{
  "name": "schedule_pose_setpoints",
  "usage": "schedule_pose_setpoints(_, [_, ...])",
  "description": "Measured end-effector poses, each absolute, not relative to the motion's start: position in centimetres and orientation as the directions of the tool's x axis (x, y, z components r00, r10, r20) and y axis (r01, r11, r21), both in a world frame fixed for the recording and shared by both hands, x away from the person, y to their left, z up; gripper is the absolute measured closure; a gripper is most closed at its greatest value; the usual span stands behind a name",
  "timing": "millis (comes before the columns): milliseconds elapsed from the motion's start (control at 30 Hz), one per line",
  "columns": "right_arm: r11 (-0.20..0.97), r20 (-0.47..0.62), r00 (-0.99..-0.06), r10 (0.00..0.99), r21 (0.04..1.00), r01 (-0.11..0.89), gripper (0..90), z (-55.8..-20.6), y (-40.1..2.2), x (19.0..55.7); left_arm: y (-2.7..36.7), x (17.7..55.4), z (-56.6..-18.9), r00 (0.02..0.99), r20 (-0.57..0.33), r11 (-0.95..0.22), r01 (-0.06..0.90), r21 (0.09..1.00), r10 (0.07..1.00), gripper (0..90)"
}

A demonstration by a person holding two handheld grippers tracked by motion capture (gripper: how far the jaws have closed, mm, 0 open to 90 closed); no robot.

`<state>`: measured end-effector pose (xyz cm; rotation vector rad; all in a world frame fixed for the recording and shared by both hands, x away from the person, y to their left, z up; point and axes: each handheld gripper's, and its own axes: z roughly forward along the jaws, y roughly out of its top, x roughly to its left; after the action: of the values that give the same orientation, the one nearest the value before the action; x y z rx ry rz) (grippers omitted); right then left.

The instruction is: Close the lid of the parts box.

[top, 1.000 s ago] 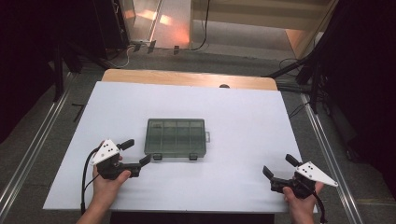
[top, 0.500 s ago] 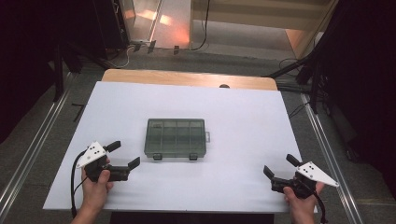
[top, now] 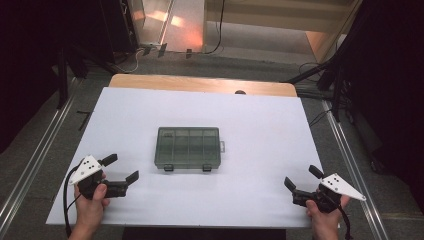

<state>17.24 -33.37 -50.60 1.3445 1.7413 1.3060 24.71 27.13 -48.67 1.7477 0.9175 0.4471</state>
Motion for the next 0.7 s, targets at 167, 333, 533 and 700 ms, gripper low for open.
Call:
schedule_pose_setpoints(167, [0.019, 0.112, -0.328, 0.938, 0.928, 0.373, 0.0, -50.6, -33.4, 17.2, 28.2, 24.4, -48.7, 0.619, -0.123, -0.144, 0.363, 0.921, 0.776, 0.0])
schedule_pose_setpoints(333, [0.013, 0.119, -0.322, 0.939, 0.926, 0.378, 0.0, -50.6, -33.6, 17.2, 29.2, 24.2, -48.7, 0.607, -0.131, -0.131, 0.367, 0.921, 0.784, 0.0])
schedule_pose_setpoints(533, [0.022, 0.110, -0.328, 0.938, 0.927, 0.374, 0.0, -50.7, -33.5, 17.3, 29.3, 24.3, -48.8, 0.603, -0.136, -0.122, 0.368, 0.922, 0.786, 0.0])
schedule_pose_setpoints(700, [0.019, 0.114, -0.326, 0.938, 0.926, 0.377, 0.0, -50.8, -33.6, 17.5, 29.2, 24.4, -48.9, 0.603, -0.135, -0.129, 0.373, 0.919, 0.786, 0.0])
